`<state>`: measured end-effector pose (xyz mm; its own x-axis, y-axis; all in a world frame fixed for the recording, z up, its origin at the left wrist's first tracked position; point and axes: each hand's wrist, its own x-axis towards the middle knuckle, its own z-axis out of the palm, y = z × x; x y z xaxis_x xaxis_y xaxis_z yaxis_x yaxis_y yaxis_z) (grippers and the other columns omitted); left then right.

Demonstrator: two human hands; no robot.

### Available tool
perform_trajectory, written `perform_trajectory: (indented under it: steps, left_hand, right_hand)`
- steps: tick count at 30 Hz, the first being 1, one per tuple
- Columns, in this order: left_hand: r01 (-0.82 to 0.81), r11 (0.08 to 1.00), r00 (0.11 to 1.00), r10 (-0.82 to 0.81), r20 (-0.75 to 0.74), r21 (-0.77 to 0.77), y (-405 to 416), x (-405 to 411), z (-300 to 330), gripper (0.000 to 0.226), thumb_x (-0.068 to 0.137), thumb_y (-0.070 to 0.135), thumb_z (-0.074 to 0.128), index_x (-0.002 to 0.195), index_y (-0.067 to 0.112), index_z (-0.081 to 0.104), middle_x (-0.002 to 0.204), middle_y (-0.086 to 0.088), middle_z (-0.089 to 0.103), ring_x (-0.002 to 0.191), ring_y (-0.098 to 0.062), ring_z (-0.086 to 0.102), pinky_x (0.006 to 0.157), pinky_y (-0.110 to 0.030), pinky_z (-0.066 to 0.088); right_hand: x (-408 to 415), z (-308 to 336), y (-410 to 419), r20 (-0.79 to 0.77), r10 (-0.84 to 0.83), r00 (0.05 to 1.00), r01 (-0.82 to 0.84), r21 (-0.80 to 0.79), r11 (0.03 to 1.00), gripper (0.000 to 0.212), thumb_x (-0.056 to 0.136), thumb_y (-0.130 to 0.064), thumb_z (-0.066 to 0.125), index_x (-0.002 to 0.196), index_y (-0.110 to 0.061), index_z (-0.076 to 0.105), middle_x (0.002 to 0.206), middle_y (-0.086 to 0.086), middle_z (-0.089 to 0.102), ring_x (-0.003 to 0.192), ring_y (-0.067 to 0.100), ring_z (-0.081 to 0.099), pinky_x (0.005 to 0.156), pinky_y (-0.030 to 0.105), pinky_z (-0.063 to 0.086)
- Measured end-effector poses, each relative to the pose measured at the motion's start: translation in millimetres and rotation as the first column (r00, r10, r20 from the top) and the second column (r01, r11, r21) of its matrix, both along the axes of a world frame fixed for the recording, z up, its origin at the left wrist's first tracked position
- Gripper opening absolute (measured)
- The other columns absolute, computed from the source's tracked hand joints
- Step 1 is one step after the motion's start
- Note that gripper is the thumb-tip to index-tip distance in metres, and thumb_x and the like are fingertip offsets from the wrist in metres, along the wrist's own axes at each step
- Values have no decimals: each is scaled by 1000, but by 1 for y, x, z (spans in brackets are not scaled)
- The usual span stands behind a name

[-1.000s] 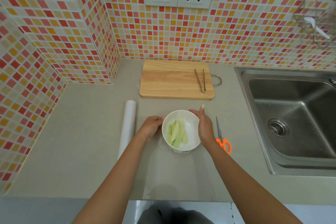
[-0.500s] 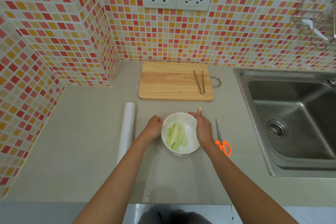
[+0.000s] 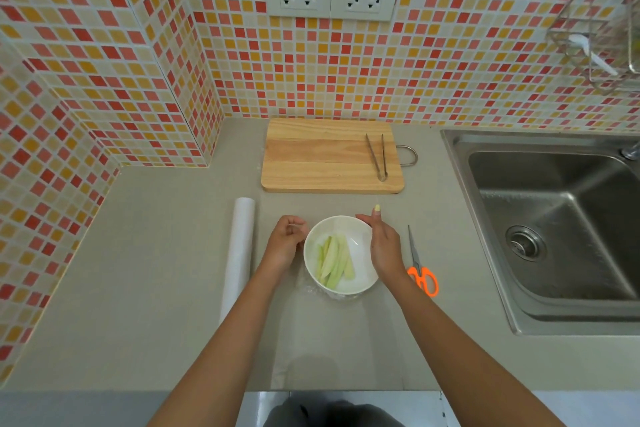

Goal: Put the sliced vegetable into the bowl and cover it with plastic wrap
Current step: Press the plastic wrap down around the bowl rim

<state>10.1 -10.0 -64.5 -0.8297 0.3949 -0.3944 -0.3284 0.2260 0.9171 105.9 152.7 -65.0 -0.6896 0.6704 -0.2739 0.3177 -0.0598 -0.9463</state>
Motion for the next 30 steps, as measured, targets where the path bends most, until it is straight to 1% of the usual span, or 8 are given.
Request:
perform_trajectory:
  steps: [4, 8, 10, 15, 19, 23, 27, 30]
  left_hand:
    - [-43, 998, 993, 38, -114, -41, 1, -1, 1, 20, 91, 3, 53, 90, 23, 55, 69, -1, 51, 63, -14, 52, 67, -24, 44]
    - [-82, 993, 984, 67, -165, -82, 4, 4, -1, 21, 89, 3, 54, 86, 22, 60, 72, -2, 55, 68, -16, 53, 70, -29, 46]
    - [-102, 991, 981, 86, -173, -92, 5, 8, -2, 15, 88, 6, 58, 82, 18, 64, 75, 0, 62, 72, -15, 57, 70, -25, 47]
    - [-224, 963, 958, 190, -214, -151, 10, 15, -4, 6, 82, 10, 66, 78, 12, 69, 86, -3, 69, 78, -15, 64, 66, -18, 46]
    - [-339, 924, 937, 313, -157, -180, 12, 22, -4, 17, 81, 21, 72, 74, 7, 65, 68, 2, 63, 63, -13, 56, 57, -20, 43]
    - [-277, 925, 961, 261, -95, -262, 13, 16, -2, 38, 84, 32, 69, 52, 15, 57, 53, 6, 56, 50, -10, 47, 43, -12, 34]
    - [-224, 940, 971, 238, 22, -259, 11, 4, 1, 34, 84, 28, 70, 61, 4, 65, 61, -8, 61, 58, -21, 52, 57, -27, 42]
    - [-237, 943, 966, 255, 51, -235, 11, 2, 0, 29, 83, 24, 73, 60, 9, 66, 62, -5, 65, 58, -20, 57, 58, -26, 47]
  right_hand:
    - [1, -2, 0, -5, 14, 1000, -14, 21, 1000, 48, 96, -57, 34, 77, -35, 72, 78, -13, 73, 77, 1, 67, 71, 22, 51]
    - [0, -4, -1, -14, 10, 1000, -9, 24, 1000, 47, 95, -57, 34, 81, -33, 72, 81, -9, 73, 78, 2, 68, 71, 23, 51]
    - [0, -4, -1, -14, -6, 1000, 7, 14, 1000, 51, 96, -58, 31, 86, -30, 73, 85, -8, 74, 84, 8, 68, 76, 26, 52]
    - [1, -3, 2, 6, -51, 999, 51, -183, 982, 70, 93, -67, 21, 86, -26, 77, 91, -1, 77, 92, 20, 70, 80, 34, 54]
    - [3, -3, 3, 8, -59, 998, 58, -338, 940, 75, 91, -71, 19, 84, -26, 79, 91, 1, 77, 95, 23, 70, 85, 36, 53]
    - [4, -2, 3, 15, -70, 997, 70, -374, 925, 76, 91, -71, 19, 91, -22, 77, 98, 7, 76, 100, 28, 68, 94, 44, 51]
    - [5, -1, 1, -21, -86, 996, 70, -398, 915, 74, 93, -67, 22, 86, -20, 78, 95, 8, 76, 100, 30, 68, 98, 47, 49]
    - [6, -1, 0, -34, -87, 996, 66, -395, 916, 73, 93, -67, 22, 83, -23, 79, 94, 6, 76, 99, 28, 68, 99, 48, 49]
